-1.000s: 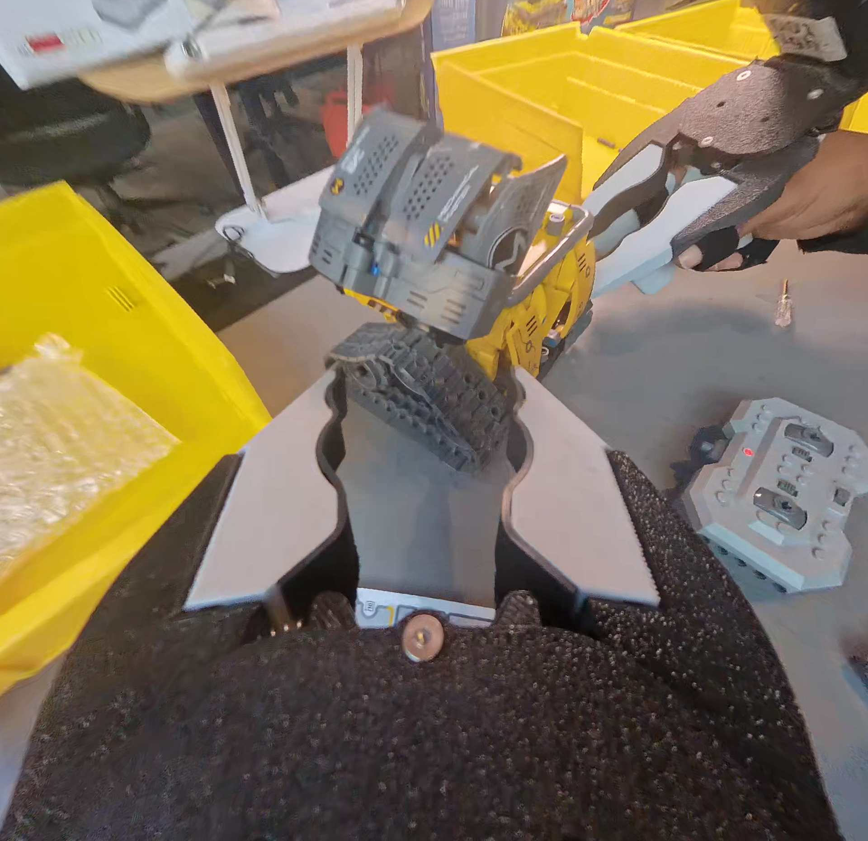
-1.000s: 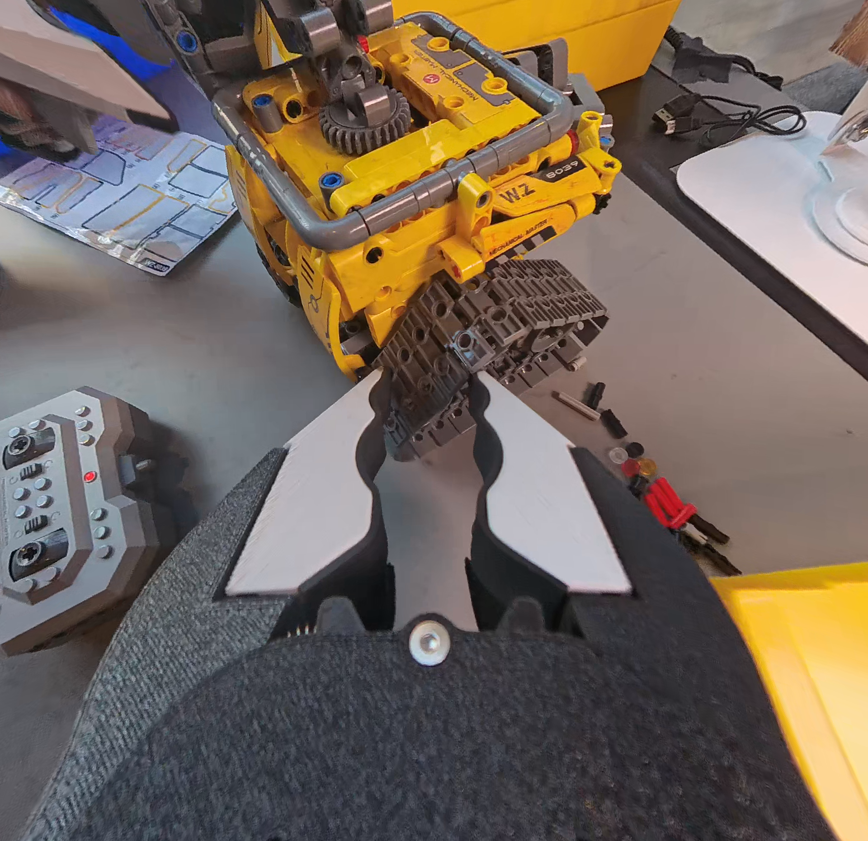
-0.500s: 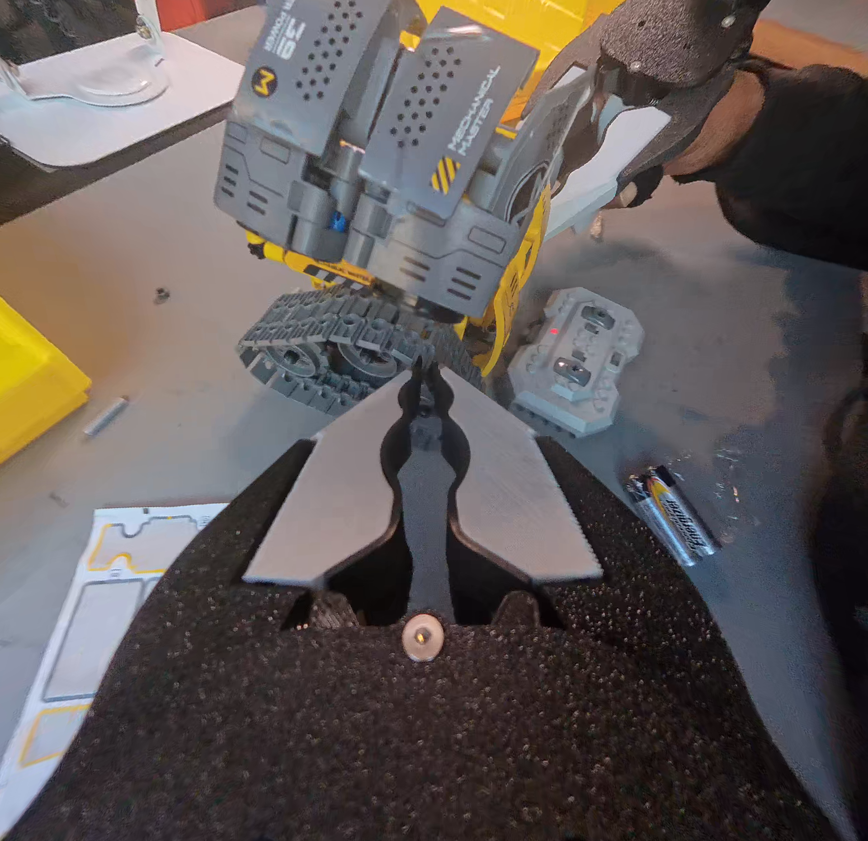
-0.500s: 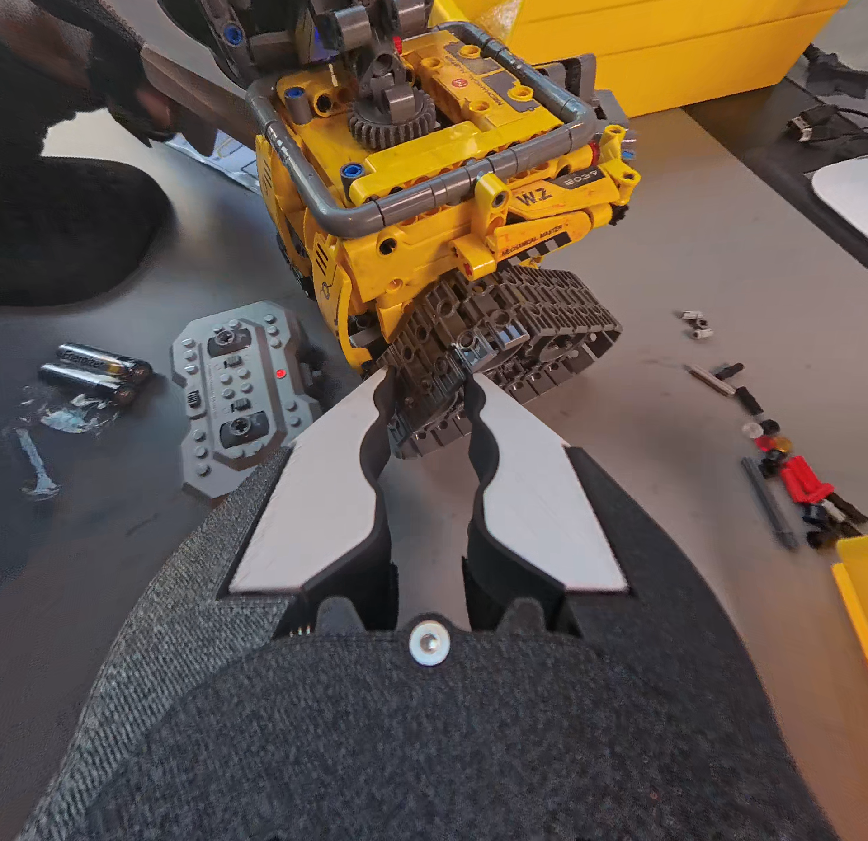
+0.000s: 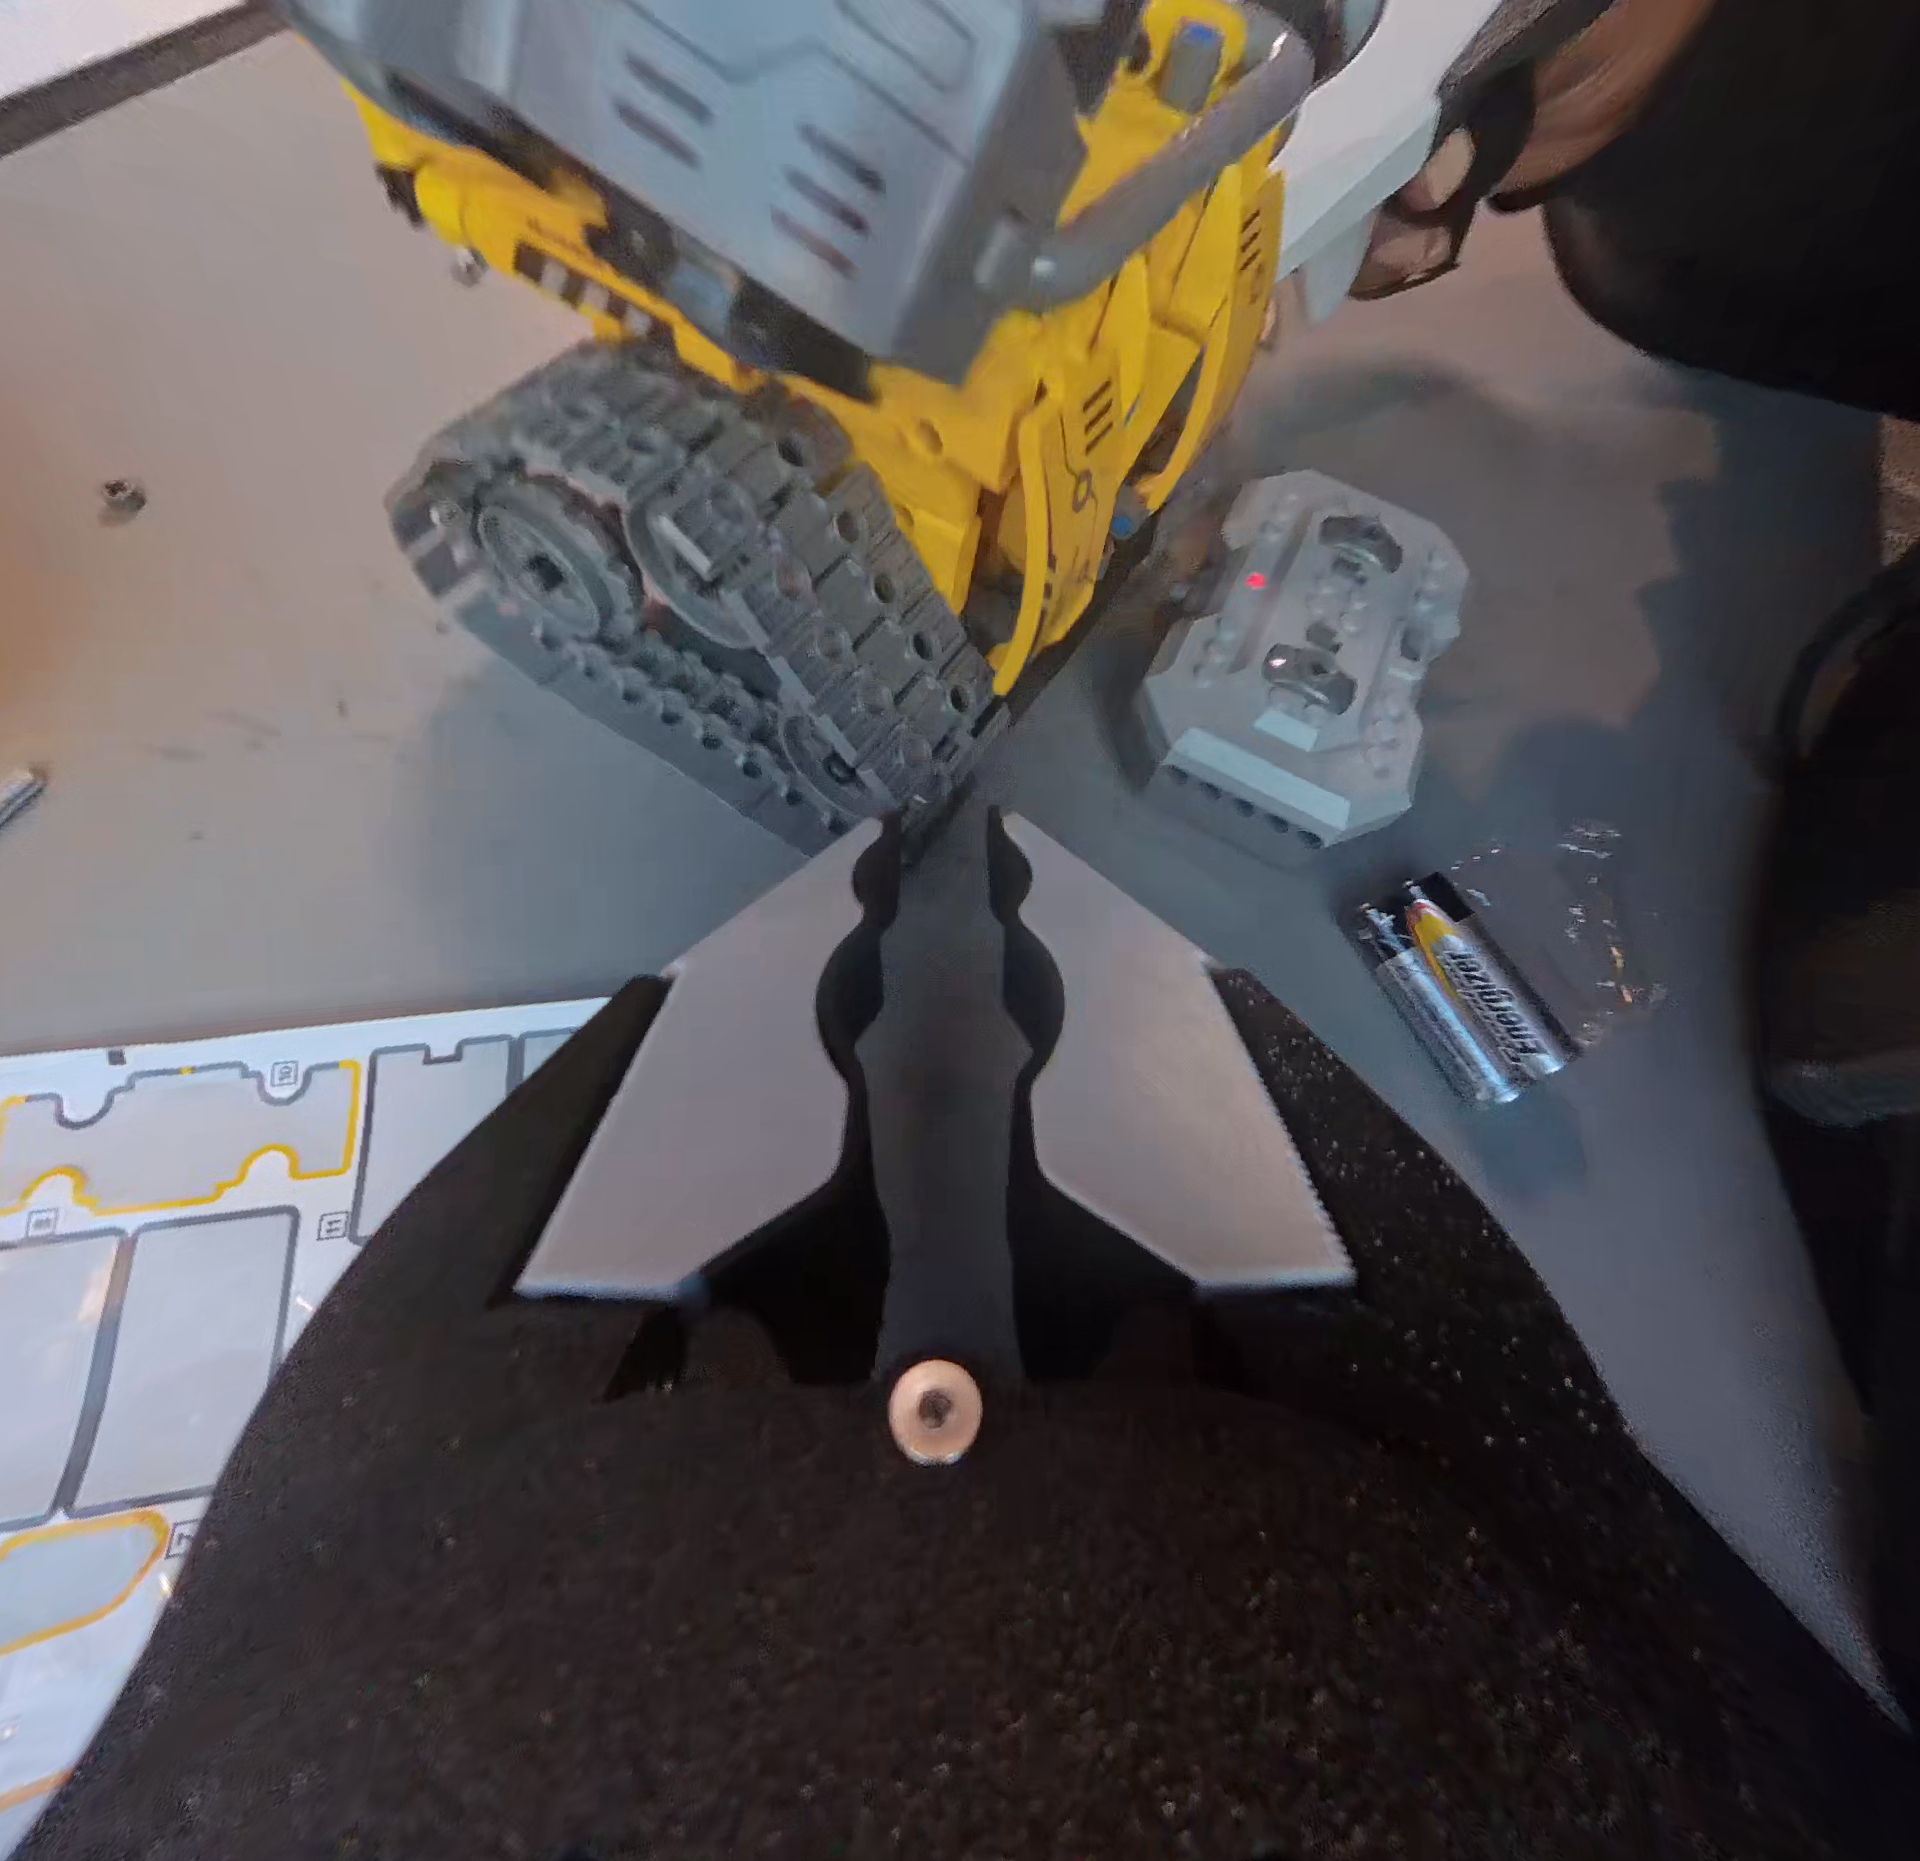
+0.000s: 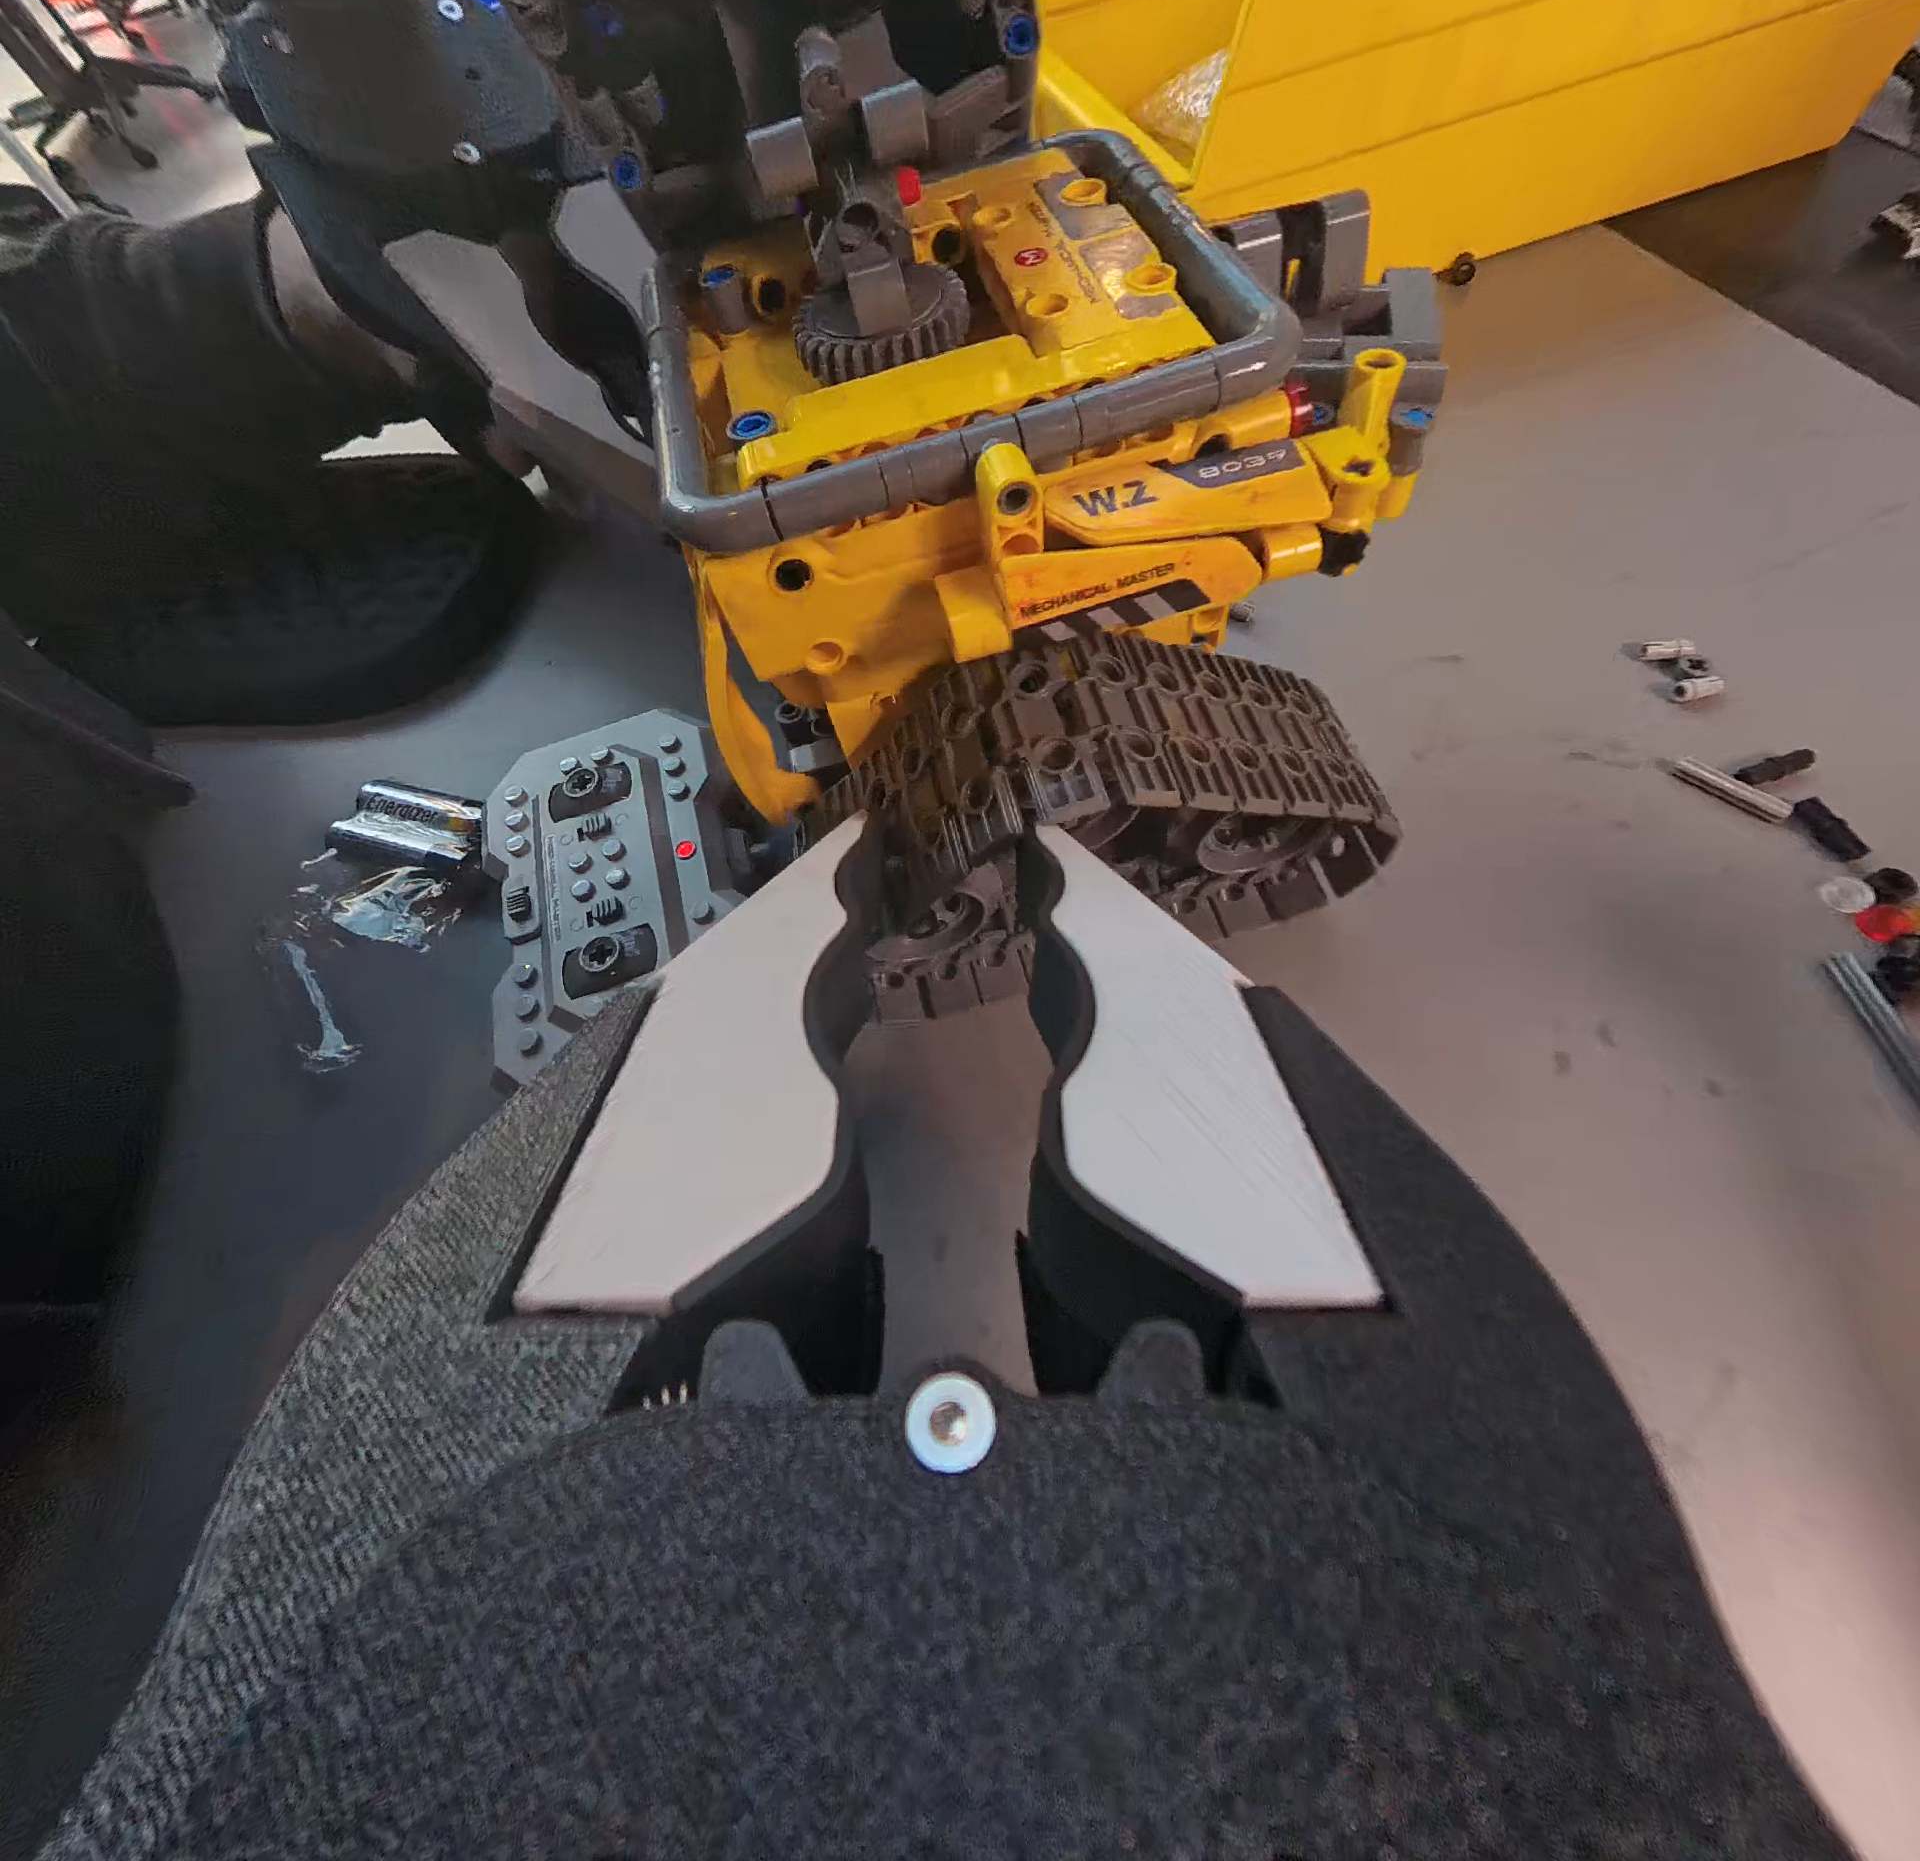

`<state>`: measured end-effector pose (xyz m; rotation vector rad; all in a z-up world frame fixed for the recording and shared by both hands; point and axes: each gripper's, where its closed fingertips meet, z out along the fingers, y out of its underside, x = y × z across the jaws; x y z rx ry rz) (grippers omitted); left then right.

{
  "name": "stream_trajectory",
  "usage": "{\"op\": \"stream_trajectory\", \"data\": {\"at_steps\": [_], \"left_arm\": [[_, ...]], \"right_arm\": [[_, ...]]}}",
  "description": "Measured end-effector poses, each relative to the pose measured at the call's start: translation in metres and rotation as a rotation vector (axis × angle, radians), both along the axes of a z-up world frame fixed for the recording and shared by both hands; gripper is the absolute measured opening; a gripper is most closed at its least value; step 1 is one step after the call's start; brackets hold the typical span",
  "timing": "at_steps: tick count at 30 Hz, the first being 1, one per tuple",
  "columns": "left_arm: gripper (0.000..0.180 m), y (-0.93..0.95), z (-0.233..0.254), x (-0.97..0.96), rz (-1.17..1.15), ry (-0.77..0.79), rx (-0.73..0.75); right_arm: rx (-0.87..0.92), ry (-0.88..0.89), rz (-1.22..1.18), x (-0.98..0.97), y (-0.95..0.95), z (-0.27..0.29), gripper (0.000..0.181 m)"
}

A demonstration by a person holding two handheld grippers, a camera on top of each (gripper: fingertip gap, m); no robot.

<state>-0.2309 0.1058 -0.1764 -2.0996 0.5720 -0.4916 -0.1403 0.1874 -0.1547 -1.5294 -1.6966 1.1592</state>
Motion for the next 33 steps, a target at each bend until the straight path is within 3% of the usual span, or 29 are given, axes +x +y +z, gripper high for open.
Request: {"op": "stream_trajectory", "data": {"at_steps": [2,7,10,11,14,18,23,27,33], "left_arm": [[0.026,0.004,-0.006,-0.004,0.027,0.015,-0.02],[0.027,0.007,0.0,-0.007,0.042,-0.031,-0.005],[0.029,0.009,0.025,-0.011,0.056,-0.113,0.073],[0.03,0.008,0.034,-0.014,0.068,-0.137,0.098],[0.045,0.005,0.054,-0.025,0.128,-0.171,0.169],[0.061,0.013,0.069,-0.042,0.217,-0.157,0.231],[0.071,0.037,0.08,-0.051,0.228,-0.127,0.225],[0.078,0.043,0.059,-0.04,0.189,-0.1,0.155],[0.076,0.034,0.049,-0.03,0.185,-0.052,0.16]], "right_arm": [[-0.014,0.007,0.0,-0.001,-0.001,0.0,0.023],[0.006,0.003,0.0,-0.004,0.0,0.0,0.022],[0.052,-0.041,-0.029,-0.003,0.007,-0.01,0.033],[0.065,-0.04,-0.04,-0.002,0.009,-0.01,0.029],[0.038,-0.005,-0.047,-0.001,0.008,0.0,0.027],[0.05,-0.066,-0.047,0.006,0.015,0.003,0.042],[0.121,-0.093,-0.07,0.013,0.02,0.016,0.047],[0.102,-0.092,-0.109,0.025,0.019,0.017,0.048],[0.146,-0.087,-0.169,0.042,0.017,0.014,0.049]]}}
